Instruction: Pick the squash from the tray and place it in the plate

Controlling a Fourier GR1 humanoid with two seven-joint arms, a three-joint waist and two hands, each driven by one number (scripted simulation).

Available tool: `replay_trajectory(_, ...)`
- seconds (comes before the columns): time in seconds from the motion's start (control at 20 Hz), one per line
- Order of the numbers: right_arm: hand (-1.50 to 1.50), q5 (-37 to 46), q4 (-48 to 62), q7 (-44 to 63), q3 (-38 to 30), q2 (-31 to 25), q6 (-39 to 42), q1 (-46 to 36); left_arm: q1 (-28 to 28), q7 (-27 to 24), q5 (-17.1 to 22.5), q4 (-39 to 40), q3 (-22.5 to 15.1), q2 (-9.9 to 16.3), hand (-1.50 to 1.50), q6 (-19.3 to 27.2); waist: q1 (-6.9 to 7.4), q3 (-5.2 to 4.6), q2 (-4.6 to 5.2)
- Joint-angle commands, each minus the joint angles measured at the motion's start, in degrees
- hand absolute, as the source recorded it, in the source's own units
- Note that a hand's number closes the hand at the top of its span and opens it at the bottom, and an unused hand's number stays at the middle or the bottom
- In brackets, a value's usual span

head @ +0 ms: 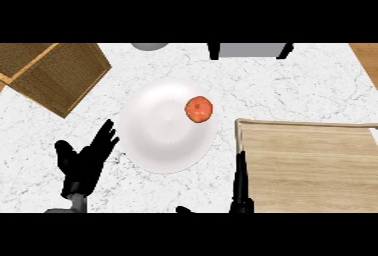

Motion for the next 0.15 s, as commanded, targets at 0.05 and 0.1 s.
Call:
replay_trajectory(0.05, -1.50, 4.24, -4.52, -0.03, -1.61, -0.89, 3.27, 5.70, -0.58, -0.01, -2.51, 3.58, -0.77, -2.09, 0.00, 1.55, -0.01, -0.27, 0.31)
replay_trajectory(0.1, -1.50, 4.28, -0.75, -2.41, 1.66, 1.28, -0.73, 7.24, 1.01, -2.66, -1.93, 4.29, -0.04, -1.04, 0.00, -0.38, 0.08, -0.26, 0.32)
